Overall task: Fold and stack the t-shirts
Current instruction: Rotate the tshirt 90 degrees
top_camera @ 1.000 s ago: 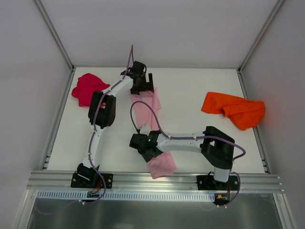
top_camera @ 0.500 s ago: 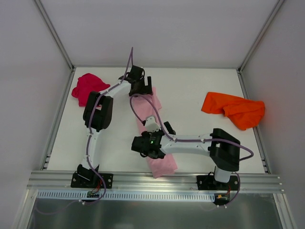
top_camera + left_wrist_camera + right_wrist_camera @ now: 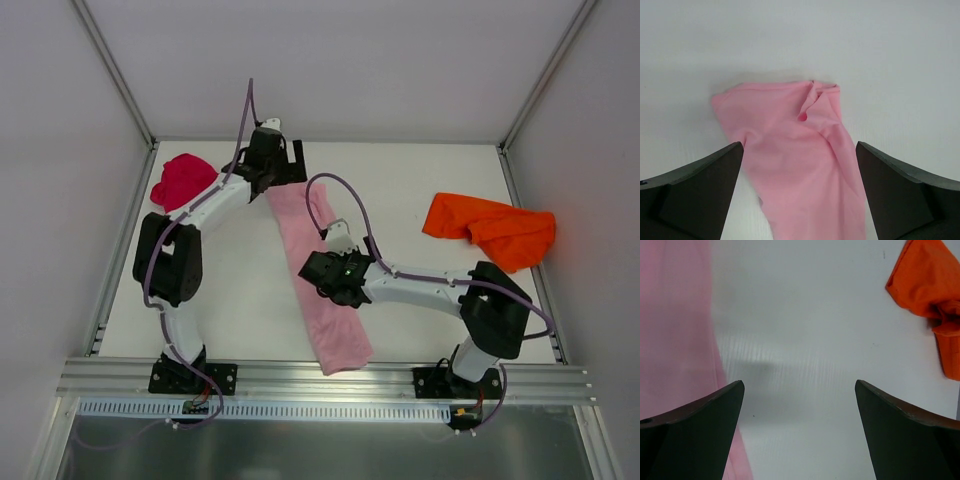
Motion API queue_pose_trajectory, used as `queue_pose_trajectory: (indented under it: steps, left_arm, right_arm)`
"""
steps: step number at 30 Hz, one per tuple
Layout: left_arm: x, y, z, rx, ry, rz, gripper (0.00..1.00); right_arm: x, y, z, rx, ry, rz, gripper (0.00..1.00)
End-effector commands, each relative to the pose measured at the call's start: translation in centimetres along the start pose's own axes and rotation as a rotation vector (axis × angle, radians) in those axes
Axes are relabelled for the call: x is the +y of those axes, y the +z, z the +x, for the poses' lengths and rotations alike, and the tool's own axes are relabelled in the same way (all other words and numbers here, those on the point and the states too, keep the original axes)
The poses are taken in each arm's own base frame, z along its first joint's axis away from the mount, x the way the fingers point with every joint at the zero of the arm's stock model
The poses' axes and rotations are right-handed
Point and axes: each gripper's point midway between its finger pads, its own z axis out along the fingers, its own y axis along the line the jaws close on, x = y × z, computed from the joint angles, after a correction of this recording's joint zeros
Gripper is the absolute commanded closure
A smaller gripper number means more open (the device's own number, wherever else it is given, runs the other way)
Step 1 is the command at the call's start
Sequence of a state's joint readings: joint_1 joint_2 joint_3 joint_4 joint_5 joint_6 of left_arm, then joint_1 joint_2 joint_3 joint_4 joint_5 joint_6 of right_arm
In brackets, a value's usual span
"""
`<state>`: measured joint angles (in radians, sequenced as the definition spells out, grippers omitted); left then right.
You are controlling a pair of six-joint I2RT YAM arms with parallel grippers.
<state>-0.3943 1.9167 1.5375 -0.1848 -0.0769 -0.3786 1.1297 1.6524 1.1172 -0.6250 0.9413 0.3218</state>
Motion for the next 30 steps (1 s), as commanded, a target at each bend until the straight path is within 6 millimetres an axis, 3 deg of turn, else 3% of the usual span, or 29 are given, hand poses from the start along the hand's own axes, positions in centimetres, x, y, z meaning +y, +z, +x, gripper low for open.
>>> queue_pose_trajectory:
  steps: [1,2,3,4,5,7,9,10,11,12,13,15,16,17,18,19,20,22,23,24,25,30]
  left_arm:
    - [-1.7,-3.6,-4.1,-0.205,0.03,0.01,0.01]
    - [-0.2,-3.9,-2.6,-0.218,0.049,-0.065,0.01]
    - [0.2,-4.7,-2.5,-0.238,0.061,-0.105,0.01]
    - [-0.2,-6.9,-3.3,-0.29,0.052,-0.111,0.01]
    - [0.5,-7.4,-2.6,-0.295,0.042,-0.124,0.01]
    - [0.5,-10.0,-2.8,-0.327,0.005,-0.105,0.01]
    - [1.6,-10.8,-1.0,-0.311,-0.026,-0.116,0.01]
    - [1.6,-12.5,-1.4,-0.339,-0.046,-0.098,0.01]
    - [2.3,-12.5,0.3,-0.317,-0.05,-0.102,0.01]
    - [2.5,-13.0,0.8,-0.318,-0.079,-0.099,0.01]
    - [3.0,-13.8,1.6,-0.32,-0.094,-0.096,0.01]
    - [2.5,-14.3,2.4,-0.327,-0.116,-0.058,0.01]
    - [2.4,-14.6,2.9,-0.327,-0.12,-0.051,0.01]
    - [2.5,-14.3,3.7,-0.312,-0.115,-0.059,0.01]
    - [2.3,-14.1,4.3,-0.304,-0.104,-0.069,0.01]
    - [2.5,-13.9,4.9,-0.292,-0.097,-0.082,0.01]
    - [2.5,-13.7,5.2,-0.284,-0.106,-0.09,0.01]
    - [2.6,-12.8,6.4,-0.258,-0.099,-0.088,0.01]
    - [2.6,-12.4,6.7,-0.249,-0.101,-0.089,0.01]
    - [2.7,-11.8,7.3,-0.23,-0.094,-0.099,0.01]
    - [2.9,-11.5,7.6,-0.222,-0.095,-0.109,0.01]
    - [3.6,-10.6,9.5,-0.206,-0.117,-0.117,0.01]
  right_arm:
    - [2.6,0.8,-0.6,0.013,0.006,-0.085,0.0]
    - [2.5,1.0,-1.1,0.015,0.01,-0.076,0.0]
    - [2.3,1.4,-1.1,0.024,0.008,-0.069,0.0]
    - [2.6,1.4,-1.3,0.033,0.028,-0.105,0.0]
    - [2.2,2.2,-1.5,0.05,0.057,-0.119,0.0]
    - [3.8,2.7,-2.0,0.087,0.11,-0.275,0.0]
    - [3.2,4.7,-3.5,0.125,0.192,-0.361,0.0]
    - [3.7,4.8,-4.0,0.149,0.206,-0.422,0.0]
    - [2.7,6.4,-4.2,0.173,0.212,-0.391,0.0]
    - [2.0,6.8,-4.2,0.198,0.194,-0.366,0.0]
    - [1.4,7.0,-6.8,0.165,0.197,-0.364,0.0]
    - [1.4,8.7,-6.8,0.232,0.157,-0.362,0.0]
    - [1.3,8.7,-9.9,0.195,0.16,-0.384,0.0]
    - [0.9,9.2,-10.4,0.203,0.148,-0.371,0.0]
    - [1.0,10.1,-9.7,0.247,0.096,-0.356,0.0]
    - [0.8,10.2,-11.7,0.214,0.1,-0.369,0.0]
    - [0.2,10.9,-12.0,0.226,0.12,-0.38,0.0]
    - [1.1,11.6,-11.8,0.274,0.143,-0.467,0.0]
    - [0.1,12.1,-12.6,0.281,0.168,-0.481,0.0]
    - [0.8,12.9,-12.1,0.32,0.174,-0.515,0.0]
    - [-0.1,13.5,-13.1,0.314,0.203,-0.522,0.0]
    - [1.3,15.6,-11.4,0.437,0.221,-0.626,0.0]
